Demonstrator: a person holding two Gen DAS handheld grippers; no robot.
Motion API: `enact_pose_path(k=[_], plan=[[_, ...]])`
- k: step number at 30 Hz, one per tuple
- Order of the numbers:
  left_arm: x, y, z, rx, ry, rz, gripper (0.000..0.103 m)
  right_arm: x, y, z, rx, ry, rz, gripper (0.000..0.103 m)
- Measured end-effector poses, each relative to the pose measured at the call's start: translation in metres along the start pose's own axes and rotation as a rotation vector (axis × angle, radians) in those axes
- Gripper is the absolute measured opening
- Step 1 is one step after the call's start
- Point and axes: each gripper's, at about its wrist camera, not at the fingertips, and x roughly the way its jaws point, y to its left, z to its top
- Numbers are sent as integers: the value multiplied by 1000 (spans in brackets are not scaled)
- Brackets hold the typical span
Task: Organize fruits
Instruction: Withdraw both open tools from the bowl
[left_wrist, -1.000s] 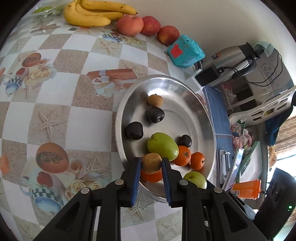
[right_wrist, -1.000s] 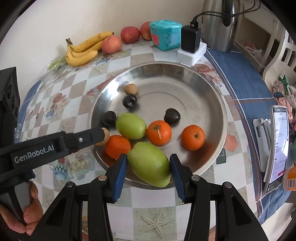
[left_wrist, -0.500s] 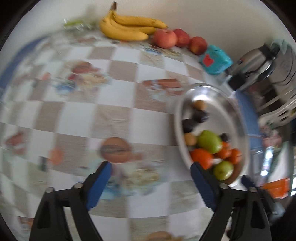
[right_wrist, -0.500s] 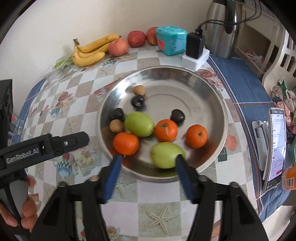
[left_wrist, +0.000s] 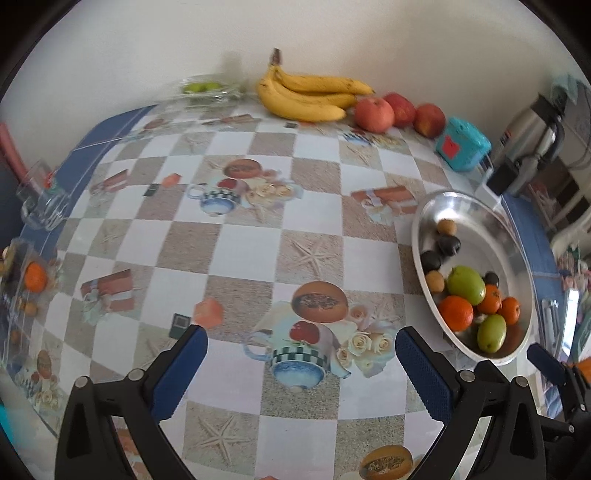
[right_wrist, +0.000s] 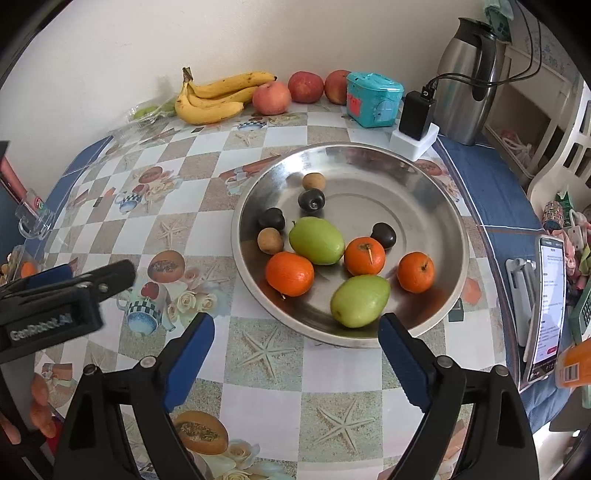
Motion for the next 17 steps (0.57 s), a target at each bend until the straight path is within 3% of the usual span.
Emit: enact_pose_path(k=[5, 17], plan=[[-1, 6, -2, -7, 3, 98, 103, -2, -3, 1, 16, -8, 1, 91], [0, 8, -11, 14, 19, 157, 103, -2, -3, 1, 20, -5, 3, 91]])
